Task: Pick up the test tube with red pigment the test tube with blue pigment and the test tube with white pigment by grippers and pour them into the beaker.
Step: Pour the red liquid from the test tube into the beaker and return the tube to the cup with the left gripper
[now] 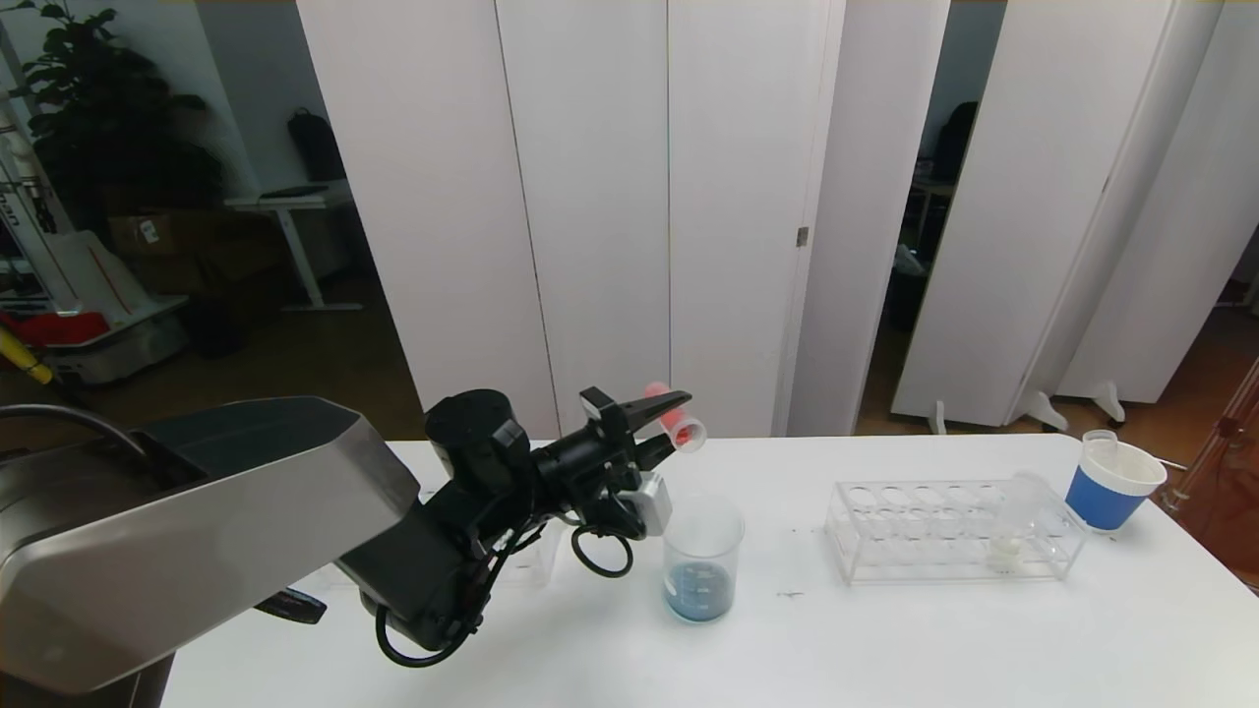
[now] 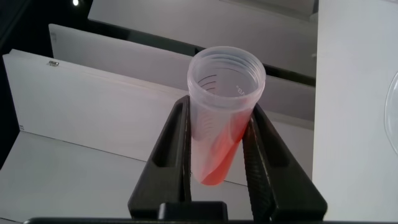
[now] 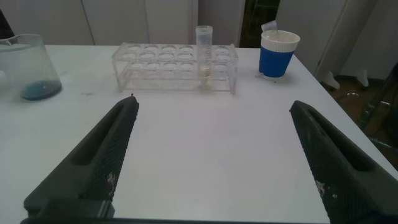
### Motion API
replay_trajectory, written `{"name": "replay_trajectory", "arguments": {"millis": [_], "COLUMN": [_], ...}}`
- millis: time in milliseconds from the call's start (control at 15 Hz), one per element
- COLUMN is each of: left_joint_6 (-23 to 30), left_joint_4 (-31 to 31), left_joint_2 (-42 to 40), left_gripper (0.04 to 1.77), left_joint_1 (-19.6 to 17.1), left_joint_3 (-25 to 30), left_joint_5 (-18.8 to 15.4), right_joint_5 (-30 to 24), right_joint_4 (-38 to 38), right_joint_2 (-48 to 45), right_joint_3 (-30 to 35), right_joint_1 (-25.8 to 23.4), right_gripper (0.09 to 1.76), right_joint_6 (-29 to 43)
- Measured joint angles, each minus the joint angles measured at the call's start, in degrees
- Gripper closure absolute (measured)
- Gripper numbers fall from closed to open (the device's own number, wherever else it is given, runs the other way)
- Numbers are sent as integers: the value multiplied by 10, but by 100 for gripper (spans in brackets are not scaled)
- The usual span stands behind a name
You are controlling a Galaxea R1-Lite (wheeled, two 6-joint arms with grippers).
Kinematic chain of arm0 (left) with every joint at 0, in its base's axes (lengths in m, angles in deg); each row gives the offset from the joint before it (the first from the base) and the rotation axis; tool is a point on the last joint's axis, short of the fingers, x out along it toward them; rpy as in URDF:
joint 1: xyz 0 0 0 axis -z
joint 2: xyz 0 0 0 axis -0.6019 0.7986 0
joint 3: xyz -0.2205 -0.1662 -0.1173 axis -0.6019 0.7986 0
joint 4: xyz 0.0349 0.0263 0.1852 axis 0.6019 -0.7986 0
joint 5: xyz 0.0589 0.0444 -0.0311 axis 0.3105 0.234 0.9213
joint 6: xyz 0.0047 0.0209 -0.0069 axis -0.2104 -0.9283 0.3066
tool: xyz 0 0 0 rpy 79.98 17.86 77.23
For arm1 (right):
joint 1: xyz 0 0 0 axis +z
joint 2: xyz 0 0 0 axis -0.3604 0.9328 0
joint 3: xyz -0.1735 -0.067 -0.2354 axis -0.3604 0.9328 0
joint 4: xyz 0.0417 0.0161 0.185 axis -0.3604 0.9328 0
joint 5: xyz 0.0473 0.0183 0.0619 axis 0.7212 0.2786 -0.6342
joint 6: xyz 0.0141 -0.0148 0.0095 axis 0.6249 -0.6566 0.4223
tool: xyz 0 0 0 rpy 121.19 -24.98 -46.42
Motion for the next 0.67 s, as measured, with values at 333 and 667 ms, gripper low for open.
{"name": "replay_trajectory", "arguments": {"millis": [333, 667], "left_joint_6": [0, 0], "left_joint_4": [1, 1], "left_joint_2": [0, -2], "left_gripper": [124, 124], "left_joint_1": [0, 0], "left_joint_3": [-5, -11], "left_joint_5": [0, 1], "right_joint_5": [0, 0], "right_joint_4": [0, 0], "right_joint_2": [0, 0], "right_joint_3": [0, 0], "right_joint_1": [0, 0], "right_gripper": [10, 10], "right_joint_6": [0, 0]}}
